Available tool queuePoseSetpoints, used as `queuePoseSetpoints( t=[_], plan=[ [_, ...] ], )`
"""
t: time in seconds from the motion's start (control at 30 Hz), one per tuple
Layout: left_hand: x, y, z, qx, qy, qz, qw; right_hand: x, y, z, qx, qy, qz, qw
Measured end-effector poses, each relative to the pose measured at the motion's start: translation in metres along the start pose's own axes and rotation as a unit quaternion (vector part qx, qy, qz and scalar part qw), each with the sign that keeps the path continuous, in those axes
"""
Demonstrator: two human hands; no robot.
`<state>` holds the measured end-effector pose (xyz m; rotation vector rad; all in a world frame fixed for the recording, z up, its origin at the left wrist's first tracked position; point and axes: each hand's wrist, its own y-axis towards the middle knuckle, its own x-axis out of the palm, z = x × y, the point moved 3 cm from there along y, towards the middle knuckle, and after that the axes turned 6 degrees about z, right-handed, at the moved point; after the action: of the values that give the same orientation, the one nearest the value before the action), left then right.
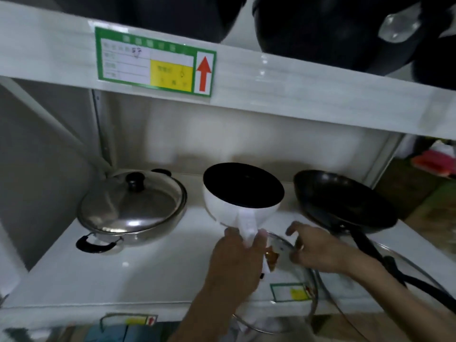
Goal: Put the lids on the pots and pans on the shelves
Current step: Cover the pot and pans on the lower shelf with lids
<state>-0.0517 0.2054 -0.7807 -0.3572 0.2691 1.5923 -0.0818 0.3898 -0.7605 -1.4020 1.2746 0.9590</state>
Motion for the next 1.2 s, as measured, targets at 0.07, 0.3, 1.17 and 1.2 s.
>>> queuePoseSetpoints(
  t=[0.07,0.3,1.17,1.2],
  plan=[
    [0.022,0.010,0.001,-0.027,0.051,0.002,0.998,0.020,0.001,-0.003,-0.047,0.052,-0.020,0.997],
    [0.042,0.014,-0.007,-0.056,0.095,0.032,0.993,0.065,0.020,-0.012,-0.121,0.075,0.085,0.986],
    [0.013,0.022,-0.021,-0.074,0.077,-0.015,0.994,-0.105,0.054,-0.047,-0.092,0.247,0.276,0.924],
    [0.019,0.018,-0.020,-0.072,0.074,-0.003,0.995,-0.102,0.074,-0.055,-0.095,0.224,0.265,0.933]
  ],
)
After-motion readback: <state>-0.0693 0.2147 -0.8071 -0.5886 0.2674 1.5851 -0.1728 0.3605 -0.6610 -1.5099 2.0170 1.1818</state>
